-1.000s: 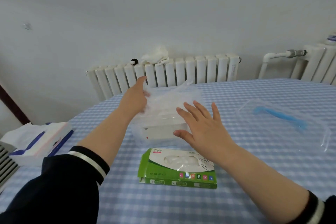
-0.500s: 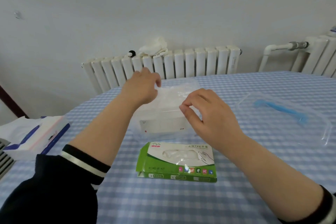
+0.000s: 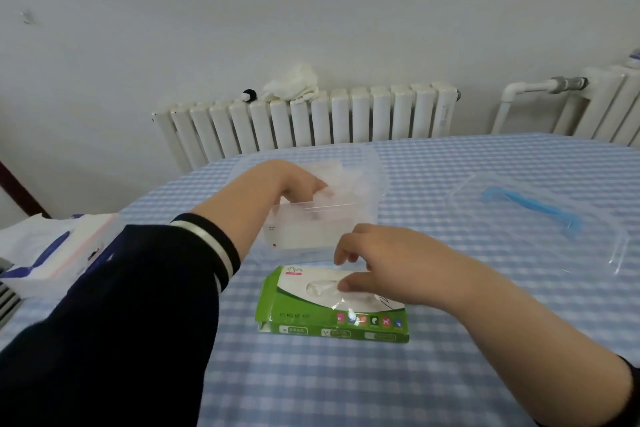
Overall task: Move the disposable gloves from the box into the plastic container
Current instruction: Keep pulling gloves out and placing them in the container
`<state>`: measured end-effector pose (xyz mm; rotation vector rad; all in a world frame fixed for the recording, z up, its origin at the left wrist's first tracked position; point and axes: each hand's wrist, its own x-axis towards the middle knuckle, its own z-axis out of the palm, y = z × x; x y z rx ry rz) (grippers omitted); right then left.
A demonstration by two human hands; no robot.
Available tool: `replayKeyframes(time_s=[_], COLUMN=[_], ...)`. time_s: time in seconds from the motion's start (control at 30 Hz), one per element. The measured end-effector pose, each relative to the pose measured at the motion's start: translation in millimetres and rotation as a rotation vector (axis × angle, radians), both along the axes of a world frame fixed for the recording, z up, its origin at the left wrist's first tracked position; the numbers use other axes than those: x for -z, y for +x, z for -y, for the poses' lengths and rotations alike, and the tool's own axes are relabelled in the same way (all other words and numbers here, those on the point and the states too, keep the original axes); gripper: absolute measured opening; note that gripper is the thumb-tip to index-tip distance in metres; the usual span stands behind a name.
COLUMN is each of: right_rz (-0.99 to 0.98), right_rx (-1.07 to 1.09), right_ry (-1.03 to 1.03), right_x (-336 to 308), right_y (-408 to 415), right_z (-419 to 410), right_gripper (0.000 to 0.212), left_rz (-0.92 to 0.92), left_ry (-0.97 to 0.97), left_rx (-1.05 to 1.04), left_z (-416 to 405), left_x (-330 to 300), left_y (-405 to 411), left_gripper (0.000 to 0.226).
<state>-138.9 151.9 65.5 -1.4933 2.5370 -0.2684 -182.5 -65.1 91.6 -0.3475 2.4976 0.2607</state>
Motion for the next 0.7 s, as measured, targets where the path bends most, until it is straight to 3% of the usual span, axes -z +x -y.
replayKeyframes(time_s=[0.13,0.27,0.37,0.43,0.53,0.63,0.7], right_rz=[0.137,0.243,0.280,0.320,0.353,0.309,0.242], right_rx=[-0.020,-0.034,-0.038,-0.035,-0.033,-0.045,-0.037], right_ry=[-0.015,-0.044,-0.069,-0.100,-0.143,-0.159,-0.186], right_x=[11.2,26.3,35.4,38.8,42.7,48.9,53.6], right_y=[-7.6,-12.2,-13.8,-15.1,-15.7,-16.0,-15.7], right_z=[4.9,12.2,16.3,17.6,19.2,22.1,24.4], right_gripper=[0.043,0.033,0.029,0.024,0.011,0.009,0.006], left_rz=[-0.371,-1.097,-1.464,-1.480,-1.281,-0.914,-0.772], left_ry=[0.140,0.151,0.189,0.158,0.151,0.233,0.268], left_rx=[-0.059,-0.129,0.078,0.214,0.245,0.104,0.062], left_z=[9.8,-1.1,-20.3,-27.2,-32.2,-35.5,-35.3], left_x=[-26.2,-17.4,8.9,32.6,68.0,90.9,102.0], left_y=[23.5,59.6,92.9,112.3,129.8,139.1,140.8], left_gripper=[0.050,0.044,0.038,0.032,0.029,0.071,0.087])
